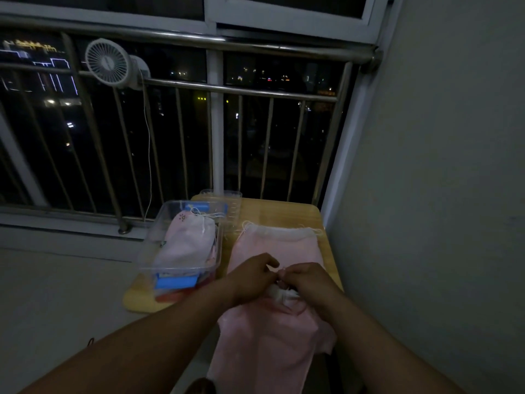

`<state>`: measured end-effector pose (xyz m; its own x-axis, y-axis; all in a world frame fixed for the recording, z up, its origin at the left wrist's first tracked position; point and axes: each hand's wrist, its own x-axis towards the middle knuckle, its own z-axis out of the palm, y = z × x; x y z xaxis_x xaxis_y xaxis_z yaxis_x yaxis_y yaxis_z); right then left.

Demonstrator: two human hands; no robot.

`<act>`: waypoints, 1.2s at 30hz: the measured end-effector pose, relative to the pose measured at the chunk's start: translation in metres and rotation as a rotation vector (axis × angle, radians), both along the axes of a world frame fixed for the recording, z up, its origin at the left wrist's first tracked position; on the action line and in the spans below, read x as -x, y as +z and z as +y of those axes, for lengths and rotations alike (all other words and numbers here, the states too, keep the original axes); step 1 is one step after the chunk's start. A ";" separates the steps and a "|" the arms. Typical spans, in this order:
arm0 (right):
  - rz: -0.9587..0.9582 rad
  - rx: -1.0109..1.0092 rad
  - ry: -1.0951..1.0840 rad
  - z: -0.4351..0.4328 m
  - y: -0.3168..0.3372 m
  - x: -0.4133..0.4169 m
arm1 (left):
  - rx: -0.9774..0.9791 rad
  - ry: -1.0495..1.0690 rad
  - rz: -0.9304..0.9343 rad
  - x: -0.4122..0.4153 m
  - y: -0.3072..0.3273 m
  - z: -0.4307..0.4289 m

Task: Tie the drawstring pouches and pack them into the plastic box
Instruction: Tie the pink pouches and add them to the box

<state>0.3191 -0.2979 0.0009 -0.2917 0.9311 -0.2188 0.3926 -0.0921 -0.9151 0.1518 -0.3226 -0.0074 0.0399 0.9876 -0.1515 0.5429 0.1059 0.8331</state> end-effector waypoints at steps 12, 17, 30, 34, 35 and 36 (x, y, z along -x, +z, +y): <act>-0.142 -0.080 0.044 0.004 -0.004 0.007 | -0.331 -0.088 0.579 0.003 -0.013 -0.005; -0.156 -0.086 0.062 0.005 0.000 0.007 | -0.508 -0.129 0.838 0.001 -0.008 -0.009; -0.281 -0.144 0.124 0.000 -0.010 0.000 | -0.406 -0.208 0.753 0.003 -0.020 -0.019; -0.323 -0.166 0.096 0.000 -0.019 0.002 | -0.298 -0.202 0.720 0.005 -0.023 -0.021; -0.334 -0.178 0.093 0.000 -0.020 0.002 | -0.275 -0.196 0.714 0.005 -0.022 -0.022; -0.351 -0.199 0.095 -0.001 -0.021 0.004 | -0.255 -0.188 0.706 0.005 -0.021 -0.023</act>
<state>0.3152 -0.2988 -0.0196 -0.3182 0.9378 -0.1390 0.6825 0.1248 -0.7201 0.1464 -0.3453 -0.0288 0.1888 0.9816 0.0279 0.9443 -0.1892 0.2692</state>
